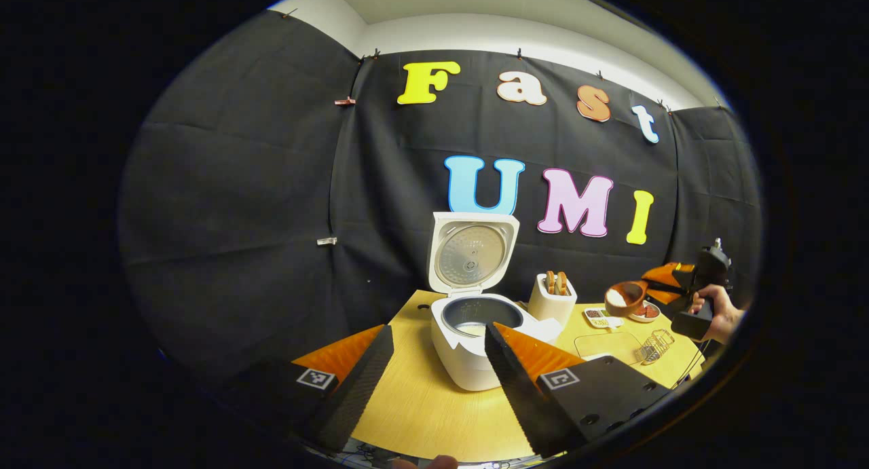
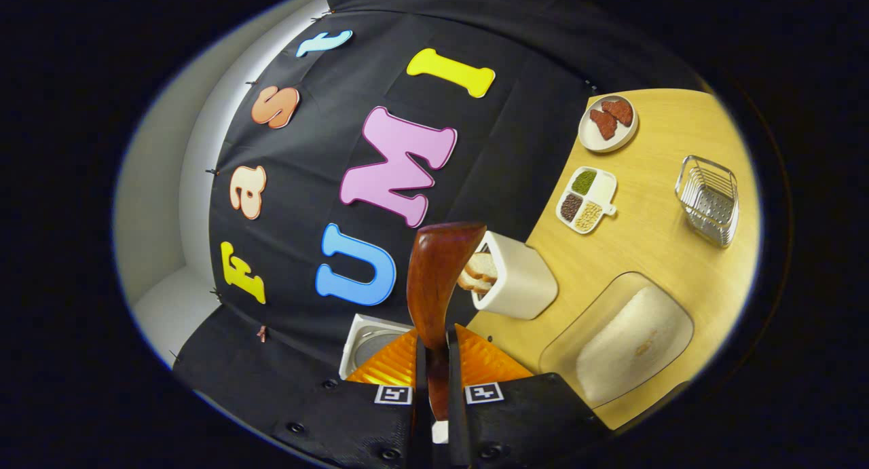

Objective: Close the left gripper, press the button to open the rice cooker; take a wooden spoon from the chopstick holder with the right hand, scoop a spoonful of rice and pour it into the rice cooker, then put the wooden spoon back into the chopstick holder.

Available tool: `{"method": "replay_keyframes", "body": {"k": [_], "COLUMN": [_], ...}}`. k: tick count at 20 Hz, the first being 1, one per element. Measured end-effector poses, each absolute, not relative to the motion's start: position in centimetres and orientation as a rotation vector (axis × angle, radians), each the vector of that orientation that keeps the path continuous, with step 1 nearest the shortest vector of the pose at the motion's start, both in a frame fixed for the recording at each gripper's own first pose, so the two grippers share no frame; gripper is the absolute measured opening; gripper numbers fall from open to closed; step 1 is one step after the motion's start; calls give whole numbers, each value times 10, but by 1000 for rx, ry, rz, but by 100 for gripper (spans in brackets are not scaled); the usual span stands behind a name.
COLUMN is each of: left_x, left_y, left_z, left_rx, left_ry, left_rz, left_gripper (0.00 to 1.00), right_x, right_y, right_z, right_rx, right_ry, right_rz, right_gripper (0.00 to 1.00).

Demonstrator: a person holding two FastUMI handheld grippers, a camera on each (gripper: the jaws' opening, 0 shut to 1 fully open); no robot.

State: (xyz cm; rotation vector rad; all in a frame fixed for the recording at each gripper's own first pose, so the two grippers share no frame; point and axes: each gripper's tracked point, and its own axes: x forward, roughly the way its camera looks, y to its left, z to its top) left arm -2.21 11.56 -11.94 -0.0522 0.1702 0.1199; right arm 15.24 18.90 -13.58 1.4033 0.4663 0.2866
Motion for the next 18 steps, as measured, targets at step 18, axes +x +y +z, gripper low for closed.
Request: {"method": "replay_keyframes", "body": {"k": [18], "left_x": [-25], "left_y": [152], "left_z": [-140], "left_rx": [-87], "left_ry": [191], "left_rz": [162], "left_gripper": [95], "right_x": [231], "right_y": [407], "right_z": [-91], "right_rx": [1053], "right_ry": [435], "right_rz": [450], "right_gripper": [13]}}
